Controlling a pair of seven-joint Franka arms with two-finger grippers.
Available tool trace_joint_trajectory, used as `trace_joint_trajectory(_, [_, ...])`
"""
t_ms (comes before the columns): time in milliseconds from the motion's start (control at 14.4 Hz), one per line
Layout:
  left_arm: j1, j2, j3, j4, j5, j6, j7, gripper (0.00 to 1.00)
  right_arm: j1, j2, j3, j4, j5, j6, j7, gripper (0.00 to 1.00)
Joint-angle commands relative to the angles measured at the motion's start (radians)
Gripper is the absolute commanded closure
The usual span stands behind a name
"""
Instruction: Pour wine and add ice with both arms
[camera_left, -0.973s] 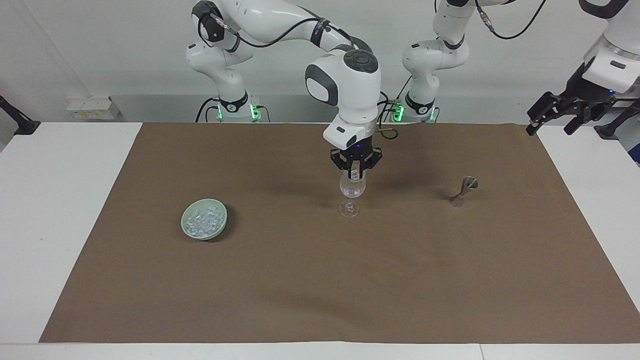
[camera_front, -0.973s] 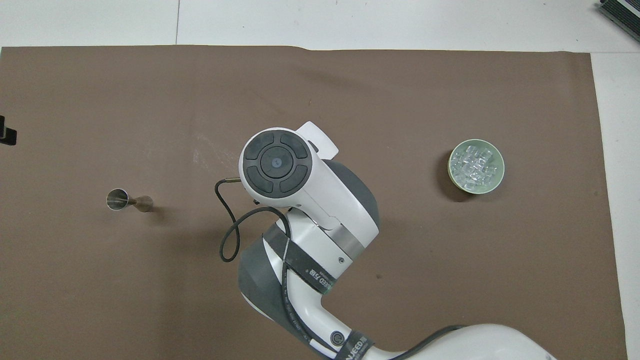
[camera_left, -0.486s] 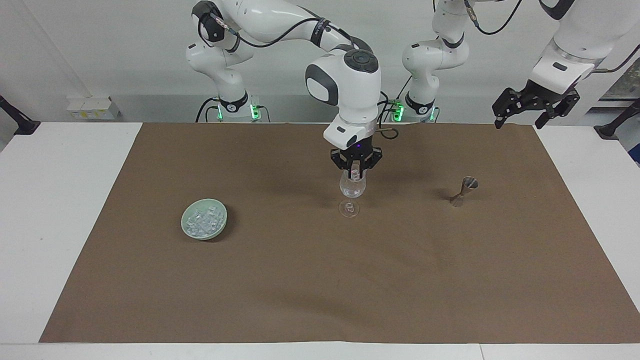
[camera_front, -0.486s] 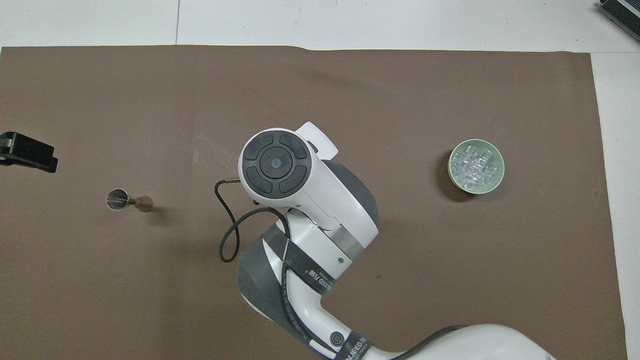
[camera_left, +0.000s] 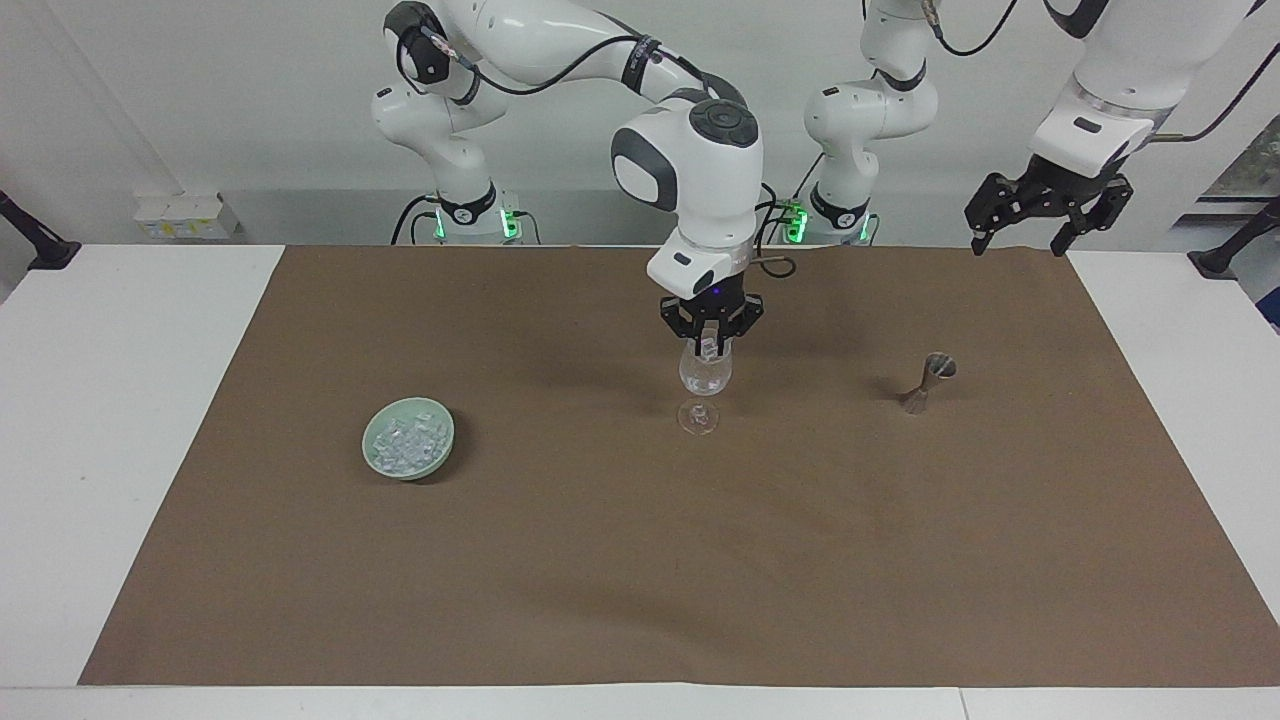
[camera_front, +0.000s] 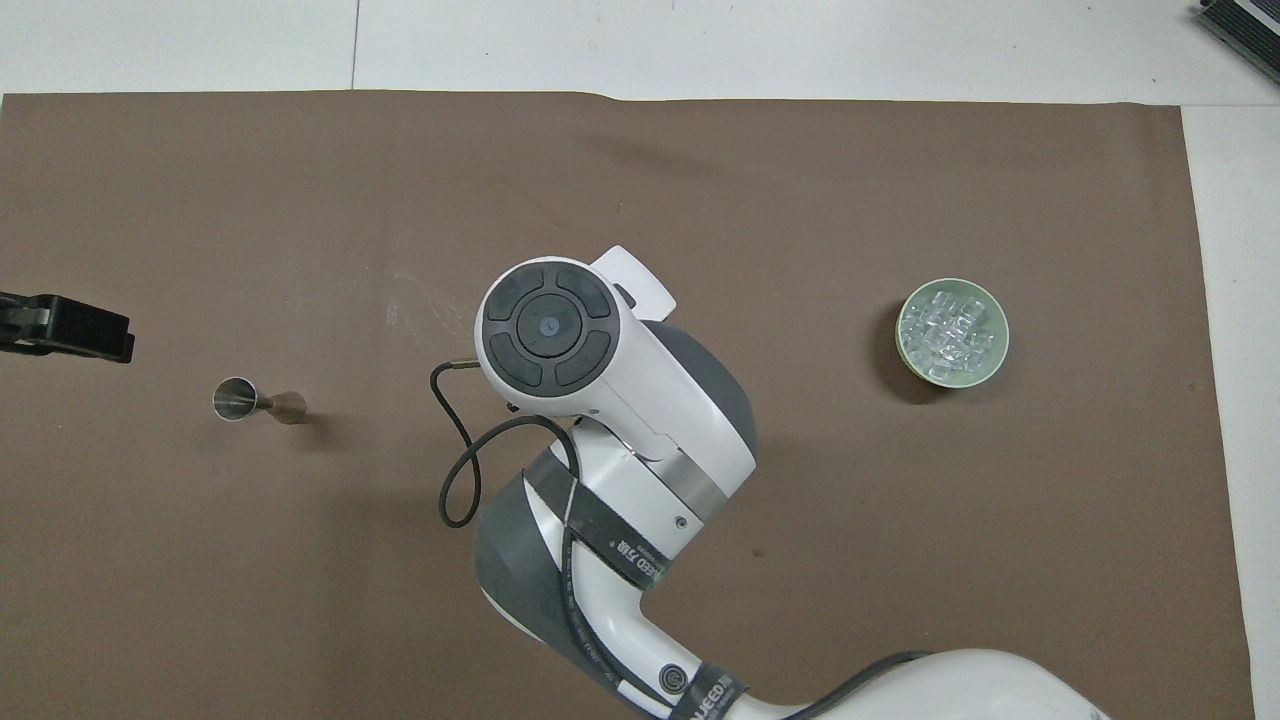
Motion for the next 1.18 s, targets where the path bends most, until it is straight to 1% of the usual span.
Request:
trace_joint_trajectory(0, [0.014, -0.028, 0.005, -0.042, -0.035, 0.042, 0.034, 0.00, 0.005, 0.005, 0.003, 0.018, -0.026, -0.016, 0.027, 0.81])
trace_joint_trajectory(208, [0.014, -0.023, 0.013, -0.029, -0.034, 0.022, 0.074, 0.00, 0.005, 0.005, 0.003, 0.018, -0.027, -0.016, 0.027, 0.81])
trace_joint_trajectory(347, [0.017, -0.019, 0.013, -0.016, -0.028, 0.005, 0.067, 0.00, 0.005, 0.005, 0.003, 0.018, -0.026, -0.016, 0.027, 0.75])
trace_joint_trajectory(486, [0.018, -0.023, 0.016, -0.017, -0.026, -0.024, 0.073, 0.00, 0.005, 0.005, 0.003, 0.018, -0.026, -0.018, 0.025, 0.75])
trace_joint_trajectory(556, [0.018, -0.022, 0.018, -0.019, -0.025, -0.020, 0.073, 0.00, 0.005, 0.004, 0.003, 0.018, -0.026, -0.018, 0.025, 0.75])
trace_joint_trajectory(695, [0.011, -0.019, 0.015, -0.020, 0.029, -0.015, 0.065, 0.00, 0.005, 0.004, 0.003, 0.018, -0.024, -0.018, 0.027, 0.75])
trace_joint_trajectory(973, [0.017, -0.020, 0.016, -0.019, 0.028, -0.013, 0.062, 0.00, 0.005, 0.004, 0.003, 0.018, -0.024, -0.021, 0.027, 0.72])
trace_joint_trajectory(1042, [0.017, -0.020, 0.016, -0.019, 0.026, -0.015, 0.060, 0.00, 0.005, 0.004, 0.003, 0.018, -0.024, -0.021, 0.027, 0.67])
trace_joint_trajectory(1111, [0.017, -0.020, 0.016, -0.019, 0.026, -0.013, 0.060, 0.00, 0.005, 0.004, 0.004, 0.018, -0.024, -0.021, 0.027, 0.67])
